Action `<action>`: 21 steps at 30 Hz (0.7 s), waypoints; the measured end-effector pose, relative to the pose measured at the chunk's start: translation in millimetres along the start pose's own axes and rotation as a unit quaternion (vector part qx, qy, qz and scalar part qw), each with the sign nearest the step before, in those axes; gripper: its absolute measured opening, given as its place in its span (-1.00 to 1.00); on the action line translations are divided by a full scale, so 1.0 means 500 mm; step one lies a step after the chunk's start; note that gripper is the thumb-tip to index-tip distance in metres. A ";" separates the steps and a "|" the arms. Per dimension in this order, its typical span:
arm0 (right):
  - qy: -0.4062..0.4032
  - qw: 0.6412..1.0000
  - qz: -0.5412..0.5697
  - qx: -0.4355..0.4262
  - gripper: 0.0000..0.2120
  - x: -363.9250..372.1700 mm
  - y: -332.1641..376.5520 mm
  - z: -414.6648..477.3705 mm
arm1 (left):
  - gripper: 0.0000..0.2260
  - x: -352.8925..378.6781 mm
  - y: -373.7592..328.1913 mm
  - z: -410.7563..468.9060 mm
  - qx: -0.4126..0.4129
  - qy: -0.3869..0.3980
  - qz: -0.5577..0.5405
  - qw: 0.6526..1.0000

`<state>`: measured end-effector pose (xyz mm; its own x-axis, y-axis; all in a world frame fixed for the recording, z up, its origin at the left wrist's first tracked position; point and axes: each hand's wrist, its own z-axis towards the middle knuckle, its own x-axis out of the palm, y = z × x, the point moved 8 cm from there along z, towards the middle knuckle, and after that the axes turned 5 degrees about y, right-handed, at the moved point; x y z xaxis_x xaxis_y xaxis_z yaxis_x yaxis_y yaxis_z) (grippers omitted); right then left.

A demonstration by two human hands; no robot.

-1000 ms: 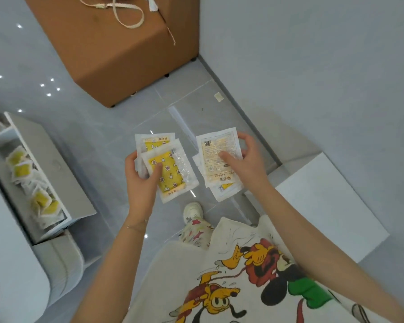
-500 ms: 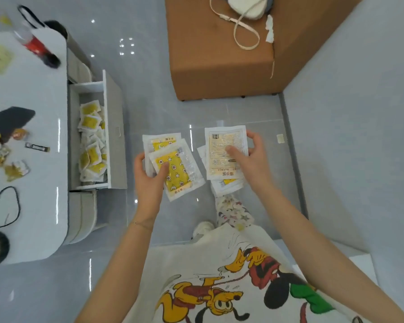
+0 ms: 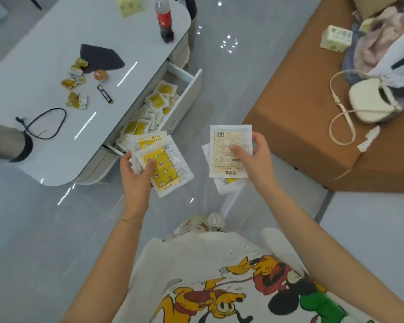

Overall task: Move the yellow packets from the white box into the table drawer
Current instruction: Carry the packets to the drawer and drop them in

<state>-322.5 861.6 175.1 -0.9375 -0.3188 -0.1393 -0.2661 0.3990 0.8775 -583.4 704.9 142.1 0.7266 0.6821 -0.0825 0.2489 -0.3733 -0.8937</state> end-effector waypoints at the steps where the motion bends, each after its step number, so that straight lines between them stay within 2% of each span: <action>1: 0.011 1.000 -0.007 -0.004 -0.64 0.011 0.016 0.026 | -0.60 -0.007 -0.002 0.013 -0.004 -0.015 -0.011 1.000; 8: 0.059 0.998 -0.005 0.015 -0.63 0.100 0.098 0.196 | -0.65 -0.042 -0.016 0.104 -0.018 -0.099 -0.063 0.993; 14: 0.053 0.998 -0.001 0.043 -0.70 0.151 0.140 0.346 | -0.64 -0.042 -0.021 0.222 -0.061 -0.126 -0.112 0.984; 18: 0.036 0.996 0.012 0.075 -0.62 0.180 0.145 0.441 | -0.67 -0.059 -0.009 0.288 -0.100 -0.146 -0.131 0.975; 21: 0.046 0.995 0.016 0.084 -0.70 0.219 0.147 0.514 | -0.68 -0.076 0.013 0.343 -0.122 -0.161 -0.154 0.967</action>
<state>-502.5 1077.1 106.2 -0.9237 -0.3780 -0.0620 -0.2765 0.5460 0.7909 -719.2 784.4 64.1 0.3676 0.9300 0.0029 0.5939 -0.2324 -0.7702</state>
